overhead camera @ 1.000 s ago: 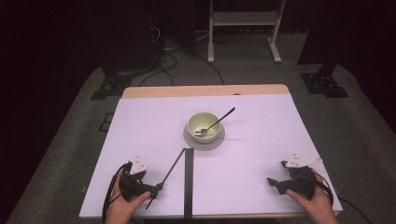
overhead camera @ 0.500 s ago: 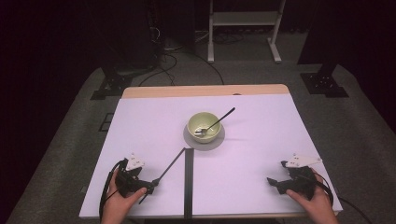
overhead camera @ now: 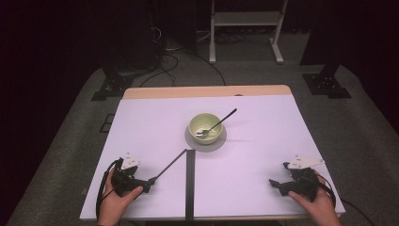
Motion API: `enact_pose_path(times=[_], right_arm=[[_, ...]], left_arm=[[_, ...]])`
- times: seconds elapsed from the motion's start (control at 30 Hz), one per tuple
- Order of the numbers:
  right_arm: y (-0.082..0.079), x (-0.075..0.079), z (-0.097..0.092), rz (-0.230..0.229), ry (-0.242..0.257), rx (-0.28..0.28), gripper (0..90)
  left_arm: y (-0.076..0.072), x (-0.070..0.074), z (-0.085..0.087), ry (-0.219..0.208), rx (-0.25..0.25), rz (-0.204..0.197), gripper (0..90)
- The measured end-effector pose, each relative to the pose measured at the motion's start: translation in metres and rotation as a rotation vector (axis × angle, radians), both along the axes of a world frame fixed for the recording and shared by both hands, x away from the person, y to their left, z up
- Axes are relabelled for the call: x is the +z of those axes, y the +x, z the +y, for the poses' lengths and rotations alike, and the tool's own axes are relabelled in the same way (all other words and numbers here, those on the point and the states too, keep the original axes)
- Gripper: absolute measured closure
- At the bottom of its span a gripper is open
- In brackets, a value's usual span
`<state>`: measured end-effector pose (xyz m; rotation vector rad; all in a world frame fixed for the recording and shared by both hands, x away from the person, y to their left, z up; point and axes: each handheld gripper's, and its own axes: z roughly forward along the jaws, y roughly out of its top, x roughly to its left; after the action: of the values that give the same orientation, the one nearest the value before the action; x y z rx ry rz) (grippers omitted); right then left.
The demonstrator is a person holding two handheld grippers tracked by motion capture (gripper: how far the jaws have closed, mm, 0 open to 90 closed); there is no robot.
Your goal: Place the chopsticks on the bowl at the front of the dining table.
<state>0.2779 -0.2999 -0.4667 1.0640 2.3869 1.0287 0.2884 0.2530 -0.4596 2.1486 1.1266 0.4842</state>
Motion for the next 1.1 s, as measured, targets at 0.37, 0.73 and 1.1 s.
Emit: enact_pose_path(times=[0.37,0.73,1.1], right_arm=[[0.0,0.0,0.0,0.0,0.0,0.0,10.5],[0.0,0.0,0.0,-0.001,0.0,0.0,10.5],[0.0,0.0,0.0,0.0,0.0,0.0,10.5]], left_arm=[[0.0,0.002,0.003,-0.016,0.0,-0.005,0.0],[0.002,0.01,-0.005,-0.037,-0.025,-0.03,0.0],[0.011,0.016,-0.014,-0.062,-0.038,-0.049,0.0]])
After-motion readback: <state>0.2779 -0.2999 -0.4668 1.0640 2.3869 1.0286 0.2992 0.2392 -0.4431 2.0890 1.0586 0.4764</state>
